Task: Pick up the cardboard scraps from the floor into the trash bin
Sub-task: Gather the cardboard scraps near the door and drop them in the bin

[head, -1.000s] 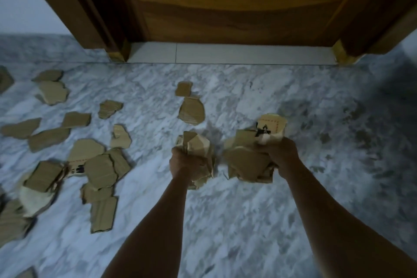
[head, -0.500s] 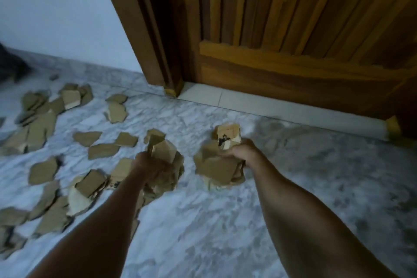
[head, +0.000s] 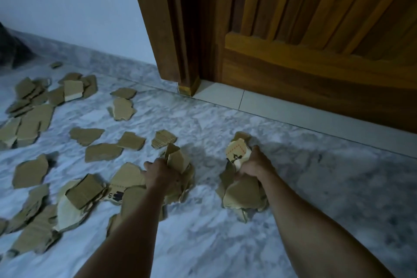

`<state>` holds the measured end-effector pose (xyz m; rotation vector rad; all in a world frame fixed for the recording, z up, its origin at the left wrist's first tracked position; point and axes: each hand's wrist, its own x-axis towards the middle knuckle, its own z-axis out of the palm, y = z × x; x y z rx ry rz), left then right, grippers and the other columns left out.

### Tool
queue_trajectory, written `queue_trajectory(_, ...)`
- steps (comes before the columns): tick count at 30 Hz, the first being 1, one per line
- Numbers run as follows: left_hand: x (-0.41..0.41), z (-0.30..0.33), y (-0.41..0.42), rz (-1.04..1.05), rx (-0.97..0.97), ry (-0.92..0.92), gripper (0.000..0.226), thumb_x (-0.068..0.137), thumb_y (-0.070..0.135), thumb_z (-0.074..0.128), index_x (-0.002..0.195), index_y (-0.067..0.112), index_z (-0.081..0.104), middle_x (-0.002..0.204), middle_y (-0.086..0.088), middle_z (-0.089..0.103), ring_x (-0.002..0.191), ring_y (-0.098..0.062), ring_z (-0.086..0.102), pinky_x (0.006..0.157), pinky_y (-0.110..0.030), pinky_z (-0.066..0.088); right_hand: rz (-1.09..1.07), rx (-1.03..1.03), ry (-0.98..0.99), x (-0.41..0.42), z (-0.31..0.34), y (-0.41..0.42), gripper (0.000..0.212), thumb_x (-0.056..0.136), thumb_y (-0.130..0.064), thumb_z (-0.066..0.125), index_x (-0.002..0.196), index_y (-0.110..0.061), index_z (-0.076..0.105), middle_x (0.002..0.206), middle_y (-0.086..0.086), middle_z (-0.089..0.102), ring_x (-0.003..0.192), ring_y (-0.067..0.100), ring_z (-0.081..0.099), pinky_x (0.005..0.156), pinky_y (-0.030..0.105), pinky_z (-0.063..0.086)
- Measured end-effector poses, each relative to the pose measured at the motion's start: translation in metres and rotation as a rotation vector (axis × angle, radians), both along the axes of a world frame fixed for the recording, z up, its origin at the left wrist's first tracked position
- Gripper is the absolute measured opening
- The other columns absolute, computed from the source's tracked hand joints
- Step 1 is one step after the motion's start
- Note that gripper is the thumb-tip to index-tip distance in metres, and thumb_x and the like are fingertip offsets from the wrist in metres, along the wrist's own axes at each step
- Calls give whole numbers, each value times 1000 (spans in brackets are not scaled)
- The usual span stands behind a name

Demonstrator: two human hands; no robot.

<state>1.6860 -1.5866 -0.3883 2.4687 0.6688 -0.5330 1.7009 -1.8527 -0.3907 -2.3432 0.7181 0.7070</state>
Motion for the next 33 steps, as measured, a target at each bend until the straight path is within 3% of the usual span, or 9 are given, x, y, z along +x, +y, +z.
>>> queue_trajectory(4, 5, -4, 0, 0, -60, -39, 50, 76, 28, 79, 117, 6, 60, 117, -20, 66, 108, -39, 62, 90, -45, 53, -5, 68, 24, 4, -1, 2, 123, 26, -28, 97, 136, -20, 42, 132, 9, 60, 126, 34, 52, 102, 51, 46)
queue_trajectory(8, 12, 3, 9, -42, -175, 15, 60, 67, 32, 82, 119, 7, 63, 114, -18, 69, 105, -36, 64, 84, -42, 54, 97, 109, -3, 2, 10, 1, 97, 34, -22, 99, 124, -21, 63, 118, 1, 69, 116, 25, 61, 96, 38, 53)
queue_trajectory(13, 56, 13, 22, -44, -287, -93, 87, 36, 35, 89, 115, 12, 61, 109, -8, 68, 102, -31, 65, 84, -47, 56, 169, 73, -127, 40, 33, -10, 102, 48, -17, 97, 138, -20, 49, 130, 4, 61, 117, 28, 58, 96, 41, 52)
queue_trajectory(17, 99, 12, 34, -20, -269, -97, 107, 30, 33, 96, 124, 8, 50, 116, -8, 63, 106, -32, 61, 87, -47, 56, 231, 18, -49, 67, 30, -13, 120, 53, -23, 97, 151, -21, 30, 148, 4, 47, 132, 30, 47, 101, 40, 46)
queue_trajectory(19, 106, 15, 34, -72, -154, -66, 98, 38, 35, 96, 125, 9, 58, 119, -13, 67, 108, -34, 63, 81, -40, 54, 265, -22, 2, 73, 19, -14, 115, 49, -31, 98, 146, -21, 36, 145, 6, 50, 127, 31, 51, 98, 41, 48)
queue_trajectory(22, 111, 8, 34, -81, -65, -14, 84, 55, 26, 95, 129, 6, 60, 127, -17, 62, 116, -36, 58, 87, -41, 53, 270, -73, 29, 74, 10, -16, 134, 46, -38, 98, 155, -24, 20, 155, 11, 34, 138, 36, 39, 104, 49, 44)
queue_trajectory(25, 114, 5, 35, -35, -13, 58, 103, 49, 39, 94, 136, 7, 50, 143, -21, 40, 127, -40, 43, 97, -43, 49, 251, -83, 36, 76, 7, -16, 138, 49, -35, 98, 157, -24, 12, 160, 15, 12, 144, 41, 23, 107, 54, 40)
queue_trajectory(28, 114, 3, 32, -14, -1, 56, 119, 39, 44, 92, 140, 7, 43, 144, -21, 35, 132, -42, 38, 105, -50, 44, 238, -69, 34, 80, 8, -12, 138, 42, -32, 99, 153, -20, 19, 154, 14, 29, 137, 40, 36, 103, 52, 45)
queue_trajectory(33, 104, 5, 23, -12, -64, -106, 79, 65, 20, 88, 129, 7, 45, 128, -19, 58, 117, -40, 57, 90, -48, 54, 180, -51, -7, 73, 10, -5, 128, 40, -28, 98, 147, -22, 28, 141, 12, 51, 128, 38, 49, 99, 49, 48)
